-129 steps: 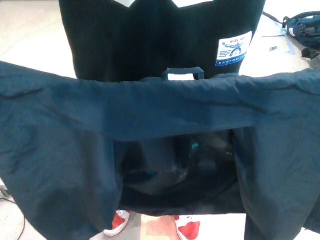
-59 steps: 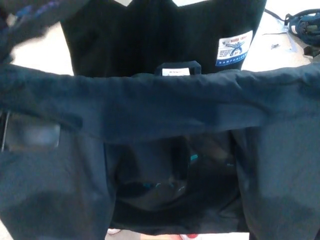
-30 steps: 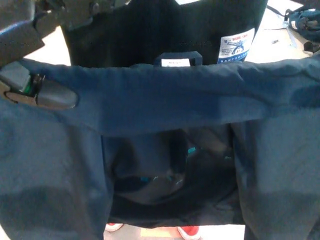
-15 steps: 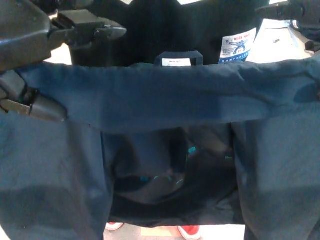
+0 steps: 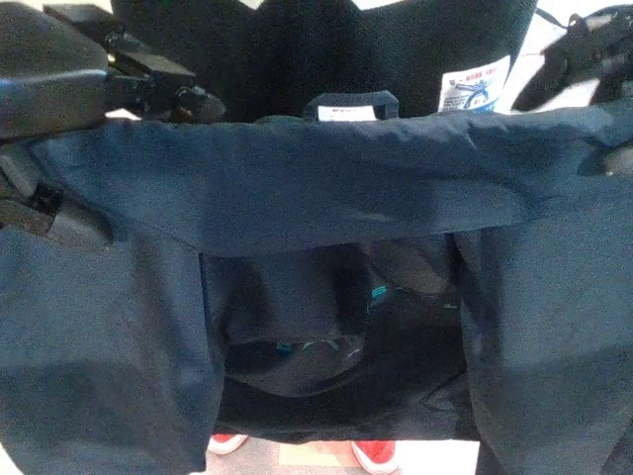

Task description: A person hands a coat to the robot and the robot grabs it with both hands and holds it while the person wears the coat.

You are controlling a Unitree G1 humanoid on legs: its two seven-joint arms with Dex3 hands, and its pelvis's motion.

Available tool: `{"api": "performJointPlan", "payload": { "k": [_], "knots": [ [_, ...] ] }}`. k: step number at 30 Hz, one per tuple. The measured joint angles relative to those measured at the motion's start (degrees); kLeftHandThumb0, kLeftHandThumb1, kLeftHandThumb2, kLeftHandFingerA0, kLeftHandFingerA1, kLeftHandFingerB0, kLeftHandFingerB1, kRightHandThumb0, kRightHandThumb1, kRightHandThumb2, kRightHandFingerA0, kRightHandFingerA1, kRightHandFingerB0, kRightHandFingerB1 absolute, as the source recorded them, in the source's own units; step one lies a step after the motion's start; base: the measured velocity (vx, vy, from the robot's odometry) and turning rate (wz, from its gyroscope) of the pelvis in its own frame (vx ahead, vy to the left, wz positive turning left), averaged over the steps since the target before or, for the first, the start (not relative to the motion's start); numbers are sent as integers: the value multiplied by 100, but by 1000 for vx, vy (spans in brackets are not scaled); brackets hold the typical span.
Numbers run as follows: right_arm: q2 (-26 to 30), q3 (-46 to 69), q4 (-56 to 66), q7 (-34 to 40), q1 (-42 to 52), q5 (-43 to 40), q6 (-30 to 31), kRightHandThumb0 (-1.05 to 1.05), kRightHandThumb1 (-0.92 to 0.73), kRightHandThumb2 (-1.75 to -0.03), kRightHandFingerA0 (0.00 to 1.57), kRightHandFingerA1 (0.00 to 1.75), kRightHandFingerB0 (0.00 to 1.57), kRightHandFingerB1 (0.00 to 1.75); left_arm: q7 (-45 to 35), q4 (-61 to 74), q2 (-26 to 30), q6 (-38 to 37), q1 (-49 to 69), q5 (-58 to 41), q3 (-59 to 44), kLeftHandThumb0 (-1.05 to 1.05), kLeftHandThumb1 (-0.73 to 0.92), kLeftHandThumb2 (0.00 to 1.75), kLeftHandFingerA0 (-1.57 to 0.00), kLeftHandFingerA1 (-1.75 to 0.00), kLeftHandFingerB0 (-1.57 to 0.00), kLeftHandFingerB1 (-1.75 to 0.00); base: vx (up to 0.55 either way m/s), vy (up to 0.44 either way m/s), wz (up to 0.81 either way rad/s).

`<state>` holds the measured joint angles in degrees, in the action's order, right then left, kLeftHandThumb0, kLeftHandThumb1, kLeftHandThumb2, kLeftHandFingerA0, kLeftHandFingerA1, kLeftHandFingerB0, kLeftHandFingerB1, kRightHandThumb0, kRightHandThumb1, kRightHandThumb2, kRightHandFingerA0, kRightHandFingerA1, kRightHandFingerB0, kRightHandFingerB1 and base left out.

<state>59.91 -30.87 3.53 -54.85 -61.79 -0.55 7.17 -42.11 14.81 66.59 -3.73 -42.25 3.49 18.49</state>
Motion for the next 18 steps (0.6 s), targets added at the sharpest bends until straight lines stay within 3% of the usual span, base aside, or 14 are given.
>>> {"api": "performJointPlan", "payload": {
  "k": [3,4,6,7,8,9,10,11,12,13,14,15,16,18],
  "knots": [
    [-66,-232,-194,-297,-193,75,54,-89,-67,-103,67,60,49,51,-226,-29,-25,138,-112,9,124,-99,60,97,-35,-45,-18,-33,0,0,0],
    [-80,-280,-241,-369,-229,97,65,-89,-84,-66,72,48,56,41,-284,-37,-34,176,-142,12,154,-94,64,66,-44,-39,-35,-33,0,0,0],
    [-114,-437,-384,-619,-355,172,102,-89,-84,-66,83,51,67,44,-481,-77,-72,294,-242,20,255,-94,63,66,-58,-42,-46,-37,0,0,0],
    [-120,-473,-416,-678,-383,192,109,-87,-85,-66,86,50,73,45,-527,-91,-84,325,-266,22,280,-90,74,64,-78,-46,-61,-40,0,0,0],
    [-129,-535,-480,-814,-426,234,124,-89,-72,-90,91,56,91,59,-630,-126,-109,382,-305,26,326,-84,66,111,-97,-67,-86,-60,0,0,0],
    [-137,-590,-533,-932,-460,262,139,-89,-72,-90,91,56,91,59,-713,-149,-128,431,-329,31,356,-84,66,111,-97,-67,-86,-60,0,0,0],
    [-139,-627,-562,-1016,-477,282,152,-79,-92,-69,110,59,106,58,-764,-162,-137,467,-337,44,372,-91,73,91,-104,-61,-98,-61,0,0,0],
    [-144,-663,-590,-1116,-499,308,169,-64,-92,-71,124,90,108,104,-820,-169,-147,510,-342,69,394,-65,85,119,-93,-67,-101,-79,0,0,0],
    [-147,-680,-612,-1205,-511,337,182,-64,-92,-71,124,90,108,104,-869,-170,-158,554,-341,94,415,-65,85,119,-93,-67,-101,-79,0,0,0],
    [-151,-639,-583,-1282,-453,407,191,-55,-92,-69,102,110,80,115,-904,-149,-189,636,-279,188,420,-53,83,119,-100,-76,-101,-86,0,0,0],
    [-152,-571,-520,-1262,-352,454,189,-50,-92,-68,92,106,76,104,-892,-134,-214,671,-205,240,404,-55,92,72,-104,-64,-97,-74,0,0,0],
    [-154,-433,-411,-1174,-133,521,185,-50,-92,-68,92,106,76,104,-852,-113,-274,717,-69,325,374,-55,92,72,-104,-64,-97,-74,0,0,0],
    [-156,-348,-335,-1104,26,569,181,-36,-92,-69,77,126,71,102,-821,-96,-323,737,23,382,346,-40,92,66,-84,-92,-76,-73,0,0,0],
    [-163,-39,-97,-865,490,675,134,-35,-92,-70,77,117,71,101,-673,18,-426,757,275,548,245,-39,90,66,-80,-97,-75,-71,0,0,0]
  ]
}}
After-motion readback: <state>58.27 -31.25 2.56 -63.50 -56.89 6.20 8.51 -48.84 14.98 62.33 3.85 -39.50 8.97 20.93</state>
